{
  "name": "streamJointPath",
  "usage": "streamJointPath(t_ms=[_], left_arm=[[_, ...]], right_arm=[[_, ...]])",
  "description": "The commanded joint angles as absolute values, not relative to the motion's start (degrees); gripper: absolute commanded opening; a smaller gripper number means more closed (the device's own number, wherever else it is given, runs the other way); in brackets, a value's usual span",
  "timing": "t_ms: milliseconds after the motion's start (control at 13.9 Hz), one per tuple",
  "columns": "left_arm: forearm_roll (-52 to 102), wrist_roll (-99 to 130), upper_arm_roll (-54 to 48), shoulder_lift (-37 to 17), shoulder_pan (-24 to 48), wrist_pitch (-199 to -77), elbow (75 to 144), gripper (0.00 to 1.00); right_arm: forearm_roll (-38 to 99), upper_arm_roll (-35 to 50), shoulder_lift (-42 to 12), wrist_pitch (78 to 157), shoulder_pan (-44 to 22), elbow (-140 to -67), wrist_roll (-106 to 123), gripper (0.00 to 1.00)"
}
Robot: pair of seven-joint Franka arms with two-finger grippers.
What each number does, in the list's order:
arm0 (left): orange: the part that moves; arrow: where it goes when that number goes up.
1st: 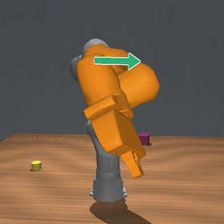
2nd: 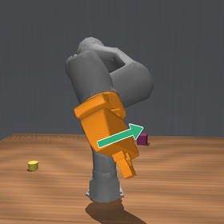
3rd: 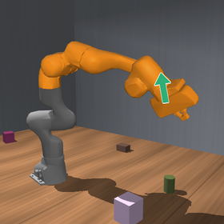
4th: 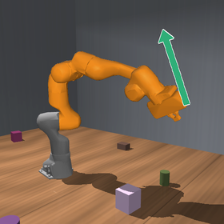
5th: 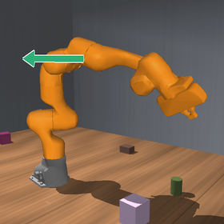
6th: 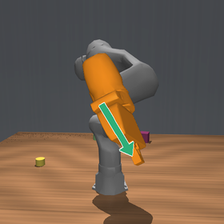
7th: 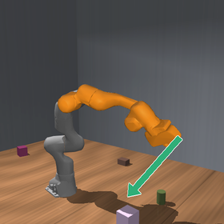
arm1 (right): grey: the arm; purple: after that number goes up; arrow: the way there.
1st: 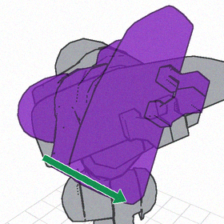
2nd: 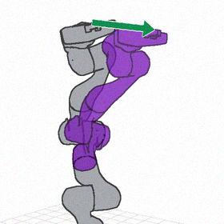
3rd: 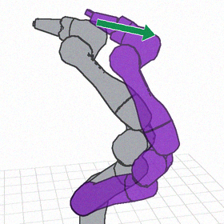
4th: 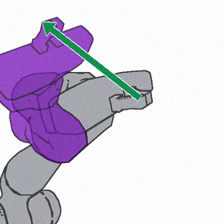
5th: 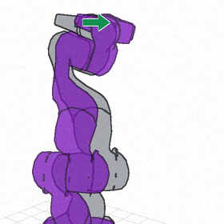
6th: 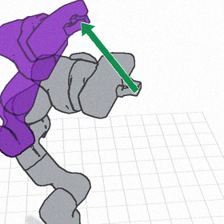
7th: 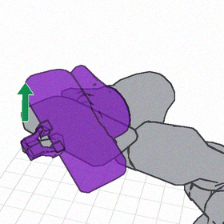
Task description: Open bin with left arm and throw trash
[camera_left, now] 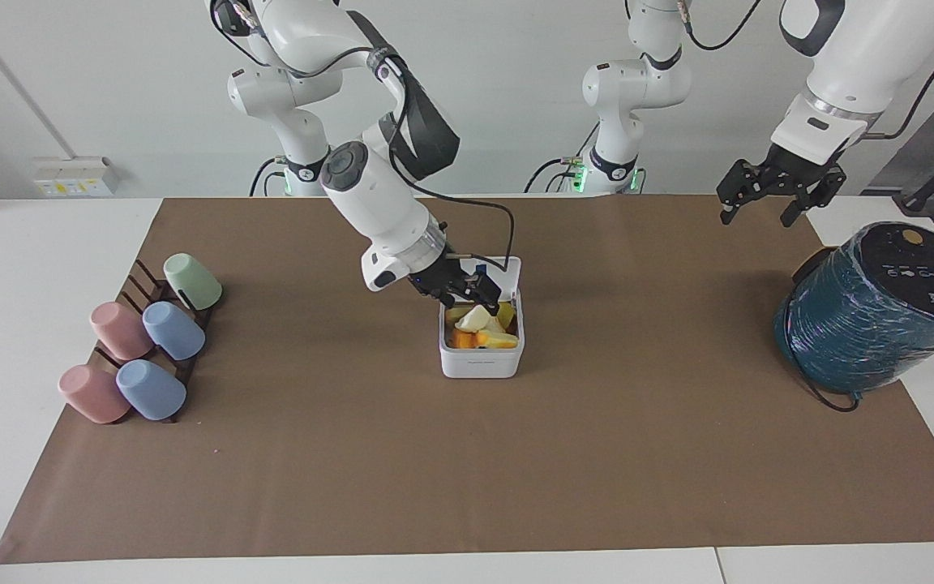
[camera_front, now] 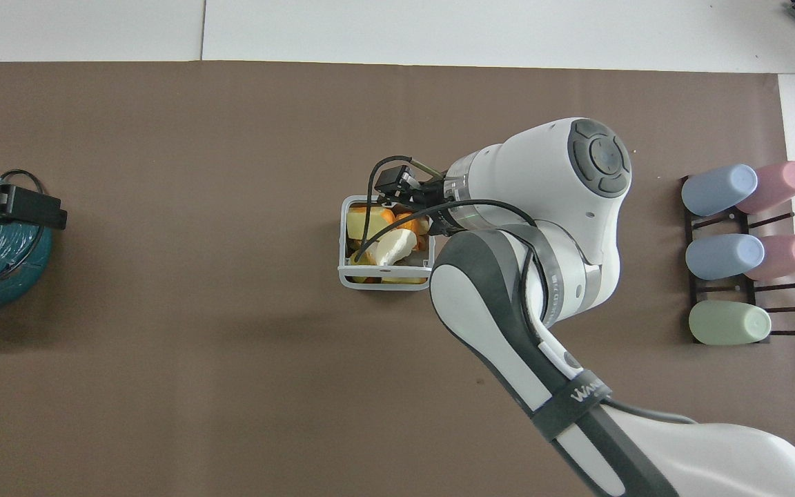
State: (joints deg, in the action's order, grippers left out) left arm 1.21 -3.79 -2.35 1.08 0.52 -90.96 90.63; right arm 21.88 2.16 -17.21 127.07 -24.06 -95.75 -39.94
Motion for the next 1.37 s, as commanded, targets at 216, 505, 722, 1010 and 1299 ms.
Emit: streamJointPath(t_ms=[216,505,722,1010,1299], left_arm=[[0.62,-3.16,-2.46,2.55,0.18,-90.09,92.11,1.0],[0.62,-3.08,-2.46,2.55,0.18,-90.18,92.11,1.0],[0.62,-2.55,-2.46,2.55,0.18,-90.26,92.2,1.0],[0.53,-2.55,-2.46,2.55,0.18,-90.35,92.37,1.0],[0.53,-2.46,-2.46,3.16,0.18,-91.23,93.52,1.0]], right_arm=[[0.28,2.11,-12.05,122.98,-17.42,-94.57,-30.8,1.0],[-0.26,2.02,-6.34,114.45,-10.12,-94.48,-20.23,1.0],[-0.44,2.02,-2.47,107.69,-5.64,-94.48,-17.59,1.0],[-0.35,-4.9,2.45,100.12,-5.18,-94.48,-7.76,1.0],[-1.66,-6.34,2.99,93.0,-2.74,-91.58,-2.64,1.0]])
